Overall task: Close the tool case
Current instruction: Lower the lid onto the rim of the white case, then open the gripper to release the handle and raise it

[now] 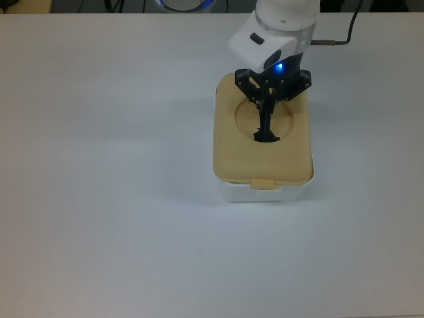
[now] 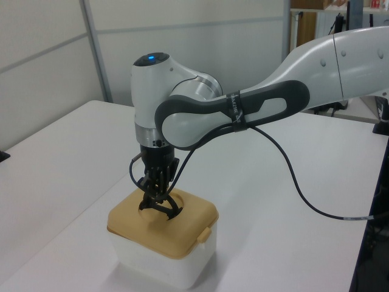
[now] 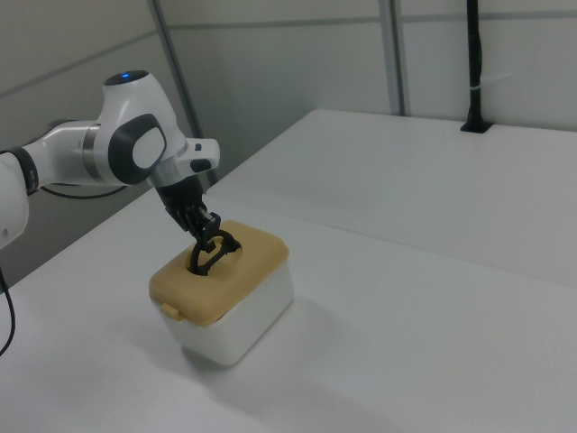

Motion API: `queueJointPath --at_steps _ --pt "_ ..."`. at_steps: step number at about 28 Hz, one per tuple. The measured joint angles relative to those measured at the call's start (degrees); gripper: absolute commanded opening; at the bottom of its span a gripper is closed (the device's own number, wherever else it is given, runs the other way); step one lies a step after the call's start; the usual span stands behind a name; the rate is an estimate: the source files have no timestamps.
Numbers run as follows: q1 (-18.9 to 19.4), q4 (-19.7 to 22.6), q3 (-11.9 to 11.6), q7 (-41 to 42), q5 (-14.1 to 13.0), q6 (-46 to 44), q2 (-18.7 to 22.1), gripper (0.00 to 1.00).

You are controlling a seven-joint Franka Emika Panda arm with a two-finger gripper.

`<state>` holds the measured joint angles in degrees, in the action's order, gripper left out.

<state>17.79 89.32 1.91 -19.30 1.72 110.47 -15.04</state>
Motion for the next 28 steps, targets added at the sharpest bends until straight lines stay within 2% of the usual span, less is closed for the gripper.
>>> queueJointPath --at_steps 3,5,6,7,9,11,12,28 --pt "0.00 -0.02 0.00 0.00 0.02 0.00 0.00 0.00" --pt "0.00 -0.02 0.00 0.00 0.02 0.00 0.00 0.13" --pt "0.00 -0.02 0.00 0.00 0.02 0.00 0.00 0.22" --pt "0.00 -0.02 0.00 0.00 0.02 0.00 0.00 0.39" --pt "0.00 -0.02 0.00 0.00 0.07 0.00 -0.01 0.85" --pt "0.00 -0.02 0.00 0.00 0.10 0.01 -0.01 0.91" --pt "0.00 -0.02 0.00 0.00 0.11 0.01 -0.02 1.00" --pt "-0.53 -0.72 -0.81 0.00 0.45 -0.41 0.67 1.00"
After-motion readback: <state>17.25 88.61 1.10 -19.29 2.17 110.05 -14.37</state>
